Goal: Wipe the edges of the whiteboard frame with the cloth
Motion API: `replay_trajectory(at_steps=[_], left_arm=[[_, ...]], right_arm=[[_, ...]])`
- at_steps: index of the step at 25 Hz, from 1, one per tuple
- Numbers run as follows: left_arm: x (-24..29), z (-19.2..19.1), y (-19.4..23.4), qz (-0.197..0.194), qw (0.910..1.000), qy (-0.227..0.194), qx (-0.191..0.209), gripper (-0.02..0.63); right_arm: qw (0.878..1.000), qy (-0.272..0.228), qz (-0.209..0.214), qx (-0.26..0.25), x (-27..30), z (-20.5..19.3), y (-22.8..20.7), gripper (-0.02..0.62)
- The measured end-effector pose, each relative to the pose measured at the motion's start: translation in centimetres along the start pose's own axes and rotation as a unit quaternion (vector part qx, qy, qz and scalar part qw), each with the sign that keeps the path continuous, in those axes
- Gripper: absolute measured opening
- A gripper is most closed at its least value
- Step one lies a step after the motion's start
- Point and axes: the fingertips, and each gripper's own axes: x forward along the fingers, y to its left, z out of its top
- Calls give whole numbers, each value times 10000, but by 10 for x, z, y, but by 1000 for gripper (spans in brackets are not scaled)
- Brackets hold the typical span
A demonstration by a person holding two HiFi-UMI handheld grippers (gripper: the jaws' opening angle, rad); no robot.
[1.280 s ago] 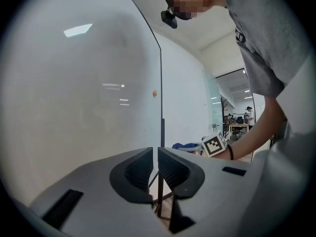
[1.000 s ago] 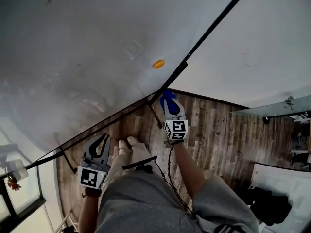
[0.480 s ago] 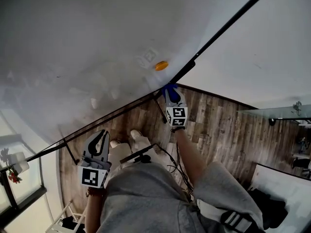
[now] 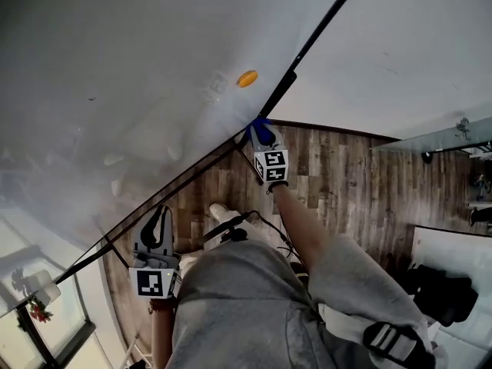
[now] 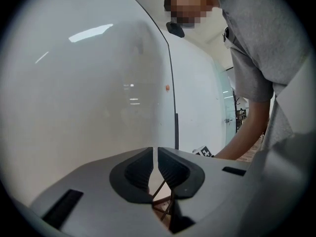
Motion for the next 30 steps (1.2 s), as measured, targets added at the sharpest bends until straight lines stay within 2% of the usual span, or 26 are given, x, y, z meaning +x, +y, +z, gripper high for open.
replay_trajectory(at_steps=[6, 11, 15, 21, 24, 28, 30], left_arm=[[-9, 15, 9, -241, 9992, -217, 220, 38], [-7, 15, 11, -349, 9988, -228, 254, 38], [-7, 15, 4, -538, 9973, -439, 256, 38], [-9, 0, -3, -649, 9975, 89, 267, 38], [-13, 0, 0, -660, 9974, 87, 271, 37], [-20, 11, 5, -684, 9968, -251, 323, 38], [-24, 11, 9, -620, 9972, -226, 349, 38]], right_arm=[[9996, 24, -37, 284, -1, -1, 9, 80], [9989, 40, 14, 469, 0, -3, 19, 80], [9983, 0, 59, 579, -1, -2, 28, 80], [9975, -52, 187, 682, -5, -3, 48, 80], [9971, -57, 154, 743, -6, -3, 54, 80], [9967, -51, 139, 801, -8, -4, 62, 80], [9964, -35, 190, 823, -9, -5, 70, 80]])
